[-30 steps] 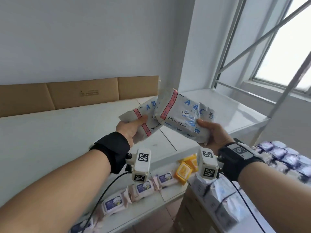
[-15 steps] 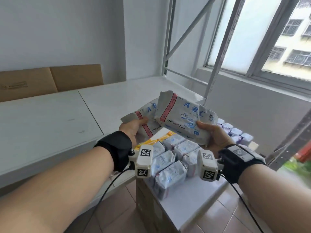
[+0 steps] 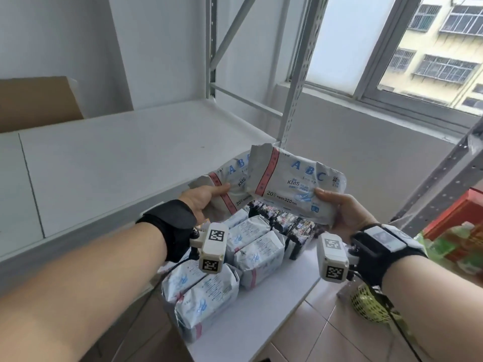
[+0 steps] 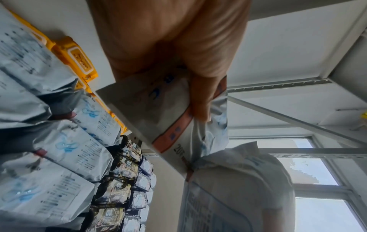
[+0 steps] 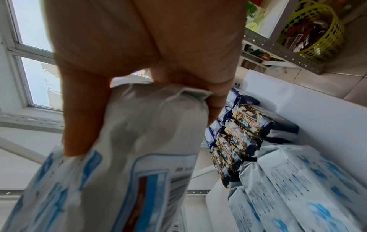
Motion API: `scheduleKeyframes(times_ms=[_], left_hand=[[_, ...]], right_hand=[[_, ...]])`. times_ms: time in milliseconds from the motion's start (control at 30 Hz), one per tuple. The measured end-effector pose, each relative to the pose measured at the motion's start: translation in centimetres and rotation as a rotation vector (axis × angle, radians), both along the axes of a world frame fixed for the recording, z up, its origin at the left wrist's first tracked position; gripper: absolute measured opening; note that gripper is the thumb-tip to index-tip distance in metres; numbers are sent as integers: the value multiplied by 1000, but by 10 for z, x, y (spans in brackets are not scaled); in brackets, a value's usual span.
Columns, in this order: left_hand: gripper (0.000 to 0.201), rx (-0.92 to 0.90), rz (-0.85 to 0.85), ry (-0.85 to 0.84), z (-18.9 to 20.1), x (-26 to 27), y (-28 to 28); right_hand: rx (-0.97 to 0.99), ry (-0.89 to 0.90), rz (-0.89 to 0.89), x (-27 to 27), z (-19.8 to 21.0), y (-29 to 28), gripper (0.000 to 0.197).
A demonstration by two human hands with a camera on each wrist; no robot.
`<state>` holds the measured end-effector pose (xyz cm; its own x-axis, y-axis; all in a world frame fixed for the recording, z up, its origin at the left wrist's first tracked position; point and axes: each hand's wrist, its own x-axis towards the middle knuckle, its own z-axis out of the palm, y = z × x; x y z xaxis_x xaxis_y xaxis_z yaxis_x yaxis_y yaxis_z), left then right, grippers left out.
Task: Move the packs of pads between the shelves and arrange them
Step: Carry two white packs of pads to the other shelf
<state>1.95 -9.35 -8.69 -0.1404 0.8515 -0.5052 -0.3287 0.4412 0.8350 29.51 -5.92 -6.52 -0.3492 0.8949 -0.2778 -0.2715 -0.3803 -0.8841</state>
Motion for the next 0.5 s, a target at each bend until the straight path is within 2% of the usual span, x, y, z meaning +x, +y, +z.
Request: scheduleKeyframes(times_ms=[100,233,433,500], left_hand=[[38,-39,4,9,-9,19,13],[52,-110,90,81,-25,48,17],[56,-171,285,109,-51,96,-8],[45,-201,342,120,-57,109,-22]], right_hand=[[-13,-31,48,23,-10,25,43],[8,-166,203,53,-19,55,38],[5,-262,402,86,-36,95,43],[-2,-288,439,90,-44,106,44]])
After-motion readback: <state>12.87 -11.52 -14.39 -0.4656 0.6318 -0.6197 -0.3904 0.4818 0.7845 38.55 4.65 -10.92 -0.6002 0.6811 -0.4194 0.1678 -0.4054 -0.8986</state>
